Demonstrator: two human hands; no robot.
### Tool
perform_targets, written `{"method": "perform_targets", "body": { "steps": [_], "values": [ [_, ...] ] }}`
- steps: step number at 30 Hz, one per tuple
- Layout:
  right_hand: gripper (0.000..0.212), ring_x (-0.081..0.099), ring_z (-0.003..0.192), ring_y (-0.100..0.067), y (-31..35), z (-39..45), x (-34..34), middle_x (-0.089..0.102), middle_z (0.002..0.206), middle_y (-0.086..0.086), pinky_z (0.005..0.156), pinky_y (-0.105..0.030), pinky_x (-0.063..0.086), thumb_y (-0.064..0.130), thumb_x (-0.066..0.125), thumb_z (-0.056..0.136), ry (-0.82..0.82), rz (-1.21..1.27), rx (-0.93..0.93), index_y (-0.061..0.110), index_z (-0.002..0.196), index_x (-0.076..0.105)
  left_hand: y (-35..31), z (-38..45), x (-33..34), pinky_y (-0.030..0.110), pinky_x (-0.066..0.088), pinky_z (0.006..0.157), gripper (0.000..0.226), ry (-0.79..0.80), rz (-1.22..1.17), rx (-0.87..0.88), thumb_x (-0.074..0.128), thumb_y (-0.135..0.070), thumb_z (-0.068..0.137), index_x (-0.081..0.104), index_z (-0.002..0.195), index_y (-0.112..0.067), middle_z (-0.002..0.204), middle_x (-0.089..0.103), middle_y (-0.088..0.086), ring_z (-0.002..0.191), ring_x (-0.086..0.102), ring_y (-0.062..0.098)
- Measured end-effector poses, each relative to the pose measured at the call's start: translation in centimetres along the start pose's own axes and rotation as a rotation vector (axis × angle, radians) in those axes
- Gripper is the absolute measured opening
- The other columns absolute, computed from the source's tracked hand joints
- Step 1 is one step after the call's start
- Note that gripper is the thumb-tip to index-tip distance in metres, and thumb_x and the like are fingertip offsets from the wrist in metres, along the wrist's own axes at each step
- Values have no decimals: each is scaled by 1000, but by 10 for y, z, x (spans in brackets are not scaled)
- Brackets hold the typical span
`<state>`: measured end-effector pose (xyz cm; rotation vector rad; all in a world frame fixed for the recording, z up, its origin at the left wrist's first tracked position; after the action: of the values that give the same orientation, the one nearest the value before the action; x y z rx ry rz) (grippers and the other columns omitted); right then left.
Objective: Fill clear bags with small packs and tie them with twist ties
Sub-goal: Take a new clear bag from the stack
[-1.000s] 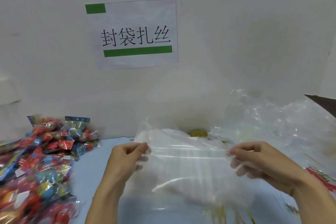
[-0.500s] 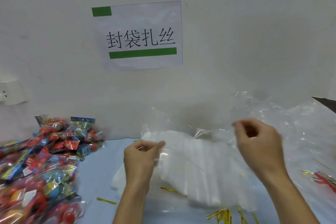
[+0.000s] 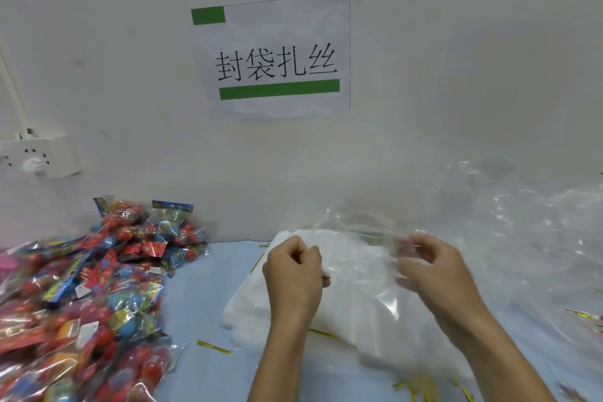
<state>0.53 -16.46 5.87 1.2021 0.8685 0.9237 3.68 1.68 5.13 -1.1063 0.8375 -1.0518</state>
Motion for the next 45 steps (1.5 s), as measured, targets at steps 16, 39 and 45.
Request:
{"method": "perform_targets", "body": {
  "steps": [16, 39, 45],
  "values": [
    [24, 73, 105, -24, 22, -13, 5, 74, 100, -15, 83, -28, 54, -1, 69, 79, 398, 363, -155, 8, 102, 67, 7, 0, 5, 25, 45, 60, 8, 64, 67, -252, 74, -10, 79, 71, 86, -8, 81, 67, 5, 71, 61, 22],
    [41, 33, 53, -29, 12, -18, 23, 36, 51, -8, 52, -40, 37, 1, 72, 77, -337, -408, -393, 6, 53, 39, -18, -21, 24, 21, 27, 50, 50, -34, 347, 272, 72, 3, 73, 30, 65, -23, 62, 32, -9, 57, 33, 13],
    [30, 51, 61, -45, -7, -10, 20, 49, 57, -18, 50, -34, 37, -1, 67, 79, -475, -335, -331, 6, 58, 47, -12, -10, -8, 34, 32, 58, 27, -324, 573, 146, 42, 7, 79, 42, 84, -19, 81, 48, -3, 76, 50, 27]
  ]
}}
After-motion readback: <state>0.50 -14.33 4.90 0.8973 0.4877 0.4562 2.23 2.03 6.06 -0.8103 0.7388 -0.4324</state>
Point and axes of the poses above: each hand's wrist, its own z-axis towards the middle knuckle, its own x-axis out of the palm, y = z × x, the point moved 1 cm from there along z, towards the middle knuckle
